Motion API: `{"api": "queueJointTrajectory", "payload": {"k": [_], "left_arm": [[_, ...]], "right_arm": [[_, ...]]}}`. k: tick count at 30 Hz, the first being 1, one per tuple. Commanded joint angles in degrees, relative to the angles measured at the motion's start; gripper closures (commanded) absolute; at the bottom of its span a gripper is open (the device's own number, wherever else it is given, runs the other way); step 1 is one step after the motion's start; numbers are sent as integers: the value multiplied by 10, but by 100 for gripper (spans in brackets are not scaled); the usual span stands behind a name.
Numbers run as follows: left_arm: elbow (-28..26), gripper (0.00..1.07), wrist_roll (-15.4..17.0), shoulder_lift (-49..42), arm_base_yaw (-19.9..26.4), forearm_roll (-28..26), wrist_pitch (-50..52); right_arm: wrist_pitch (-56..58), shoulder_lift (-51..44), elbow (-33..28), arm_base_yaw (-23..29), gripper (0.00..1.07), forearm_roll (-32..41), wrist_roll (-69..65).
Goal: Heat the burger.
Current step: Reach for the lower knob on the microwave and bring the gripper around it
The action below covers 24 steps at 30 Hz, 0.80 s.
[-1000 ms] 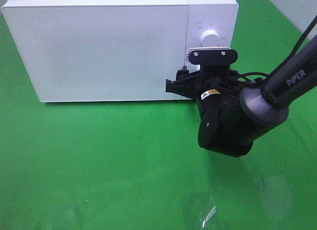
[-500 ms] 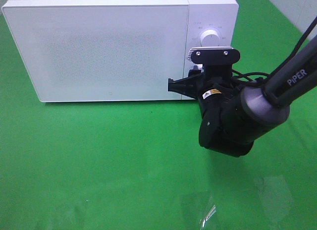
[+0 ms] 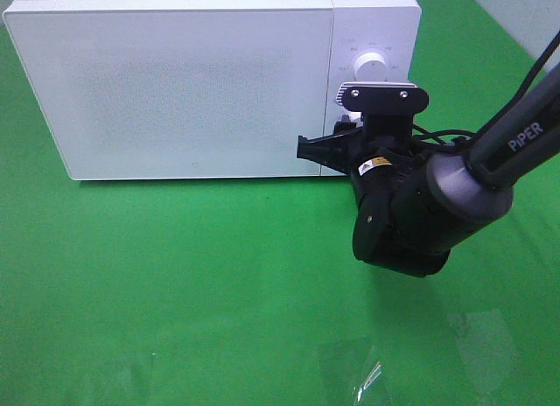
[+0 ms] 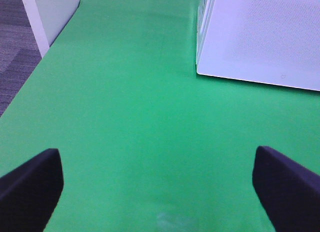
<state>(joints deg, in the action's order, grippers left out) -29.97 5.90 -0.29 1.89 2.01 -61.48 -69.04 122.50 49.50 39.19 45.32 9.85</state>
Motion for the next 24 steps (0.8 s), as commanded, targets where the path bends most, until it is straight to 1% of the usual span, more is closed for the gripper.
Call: {"api": "queueJointTrajectory", "payload": {"k": [1, 2, 3, 4, 5, 6, 7, 8, 9, 10, 11, 12, 13, 14, 17, 18, 19, 20, 23, 24], "left_arm": [[1, 12, 1, -10, 1, -1, 1], [1, 12, 1, -10, 1, -1, 1], [1, 12, 1, -10, 1, -1, 1], [1, 12, 1, -10, 1, -1, 1], [1, 12, 1, -10, 1, -1, 1], [1, 12, 1, -10, 1, -1, 1], [1, 12, 1, -10, 1, -1, 1], [1, 12, 1, -10, 1, -1, 1], [1, 12, 1, -10, 1, -1, 1], [1, 12, 1, -10, 1, -1, 1], [1, 12, 1, -10, 1, -1, 1], [1, 12, 1, -10, 1, -1, 1], [1, 12, 1, -10, 1, -1, 1], [1, 12, 1, -10, 1, -1, 1], [1, 12, 1, -10, 1, -1, 1], [1, 12, 1, -10, 1, -1, 1], [1, 12, 1, -10, 1, -1, 1], [1, 12, 1, -10, 1, -1, 1], [1, 12, 1, -10, 1, -1, 1], [1, 12, 1, -10, 1, -1, 1]], "right_arm": [[-37, -10, 6, -3, 107, -72, -95], [-37, -10, 6, -3, 107, -72, -95], [-36, -10, 6, -3, 107, -84, -151], [-36, -10, 6, -3, 107, -84, -151], [-36, -10, 6, -3, 107, -96, -199], [-36, -10, 6, -3, 107, -96, -199], [-36, -10, 6, -3, 107, -116, -270], [-36, -10, 6, -3, 107, -116, -270], [-39, -10, 6, -3, 107, -142, -354], [-42, -10, 6, -3, 107, -152, -395], [-42, -10, 6, -3, 107, -152, -395], [-48, -10, 6, -3, 107, -162, -490], [-48, -10, 6, -3, 107, -162, -490], [-52, -10, 6, -3, 107, -170, -556], [-55, -10, 6, -3, 107, -174, -591], [-66, -10, 6, -3, 107, -181, -661], [-66, -10, 6, -3, 107, -181, -661], [-74, -10, 6, -3, 107, -187, -708], [-86, -10, 6, -3, 107, -187, -747], [-88, -10, 6, -3, 107, -190, -794]]}}
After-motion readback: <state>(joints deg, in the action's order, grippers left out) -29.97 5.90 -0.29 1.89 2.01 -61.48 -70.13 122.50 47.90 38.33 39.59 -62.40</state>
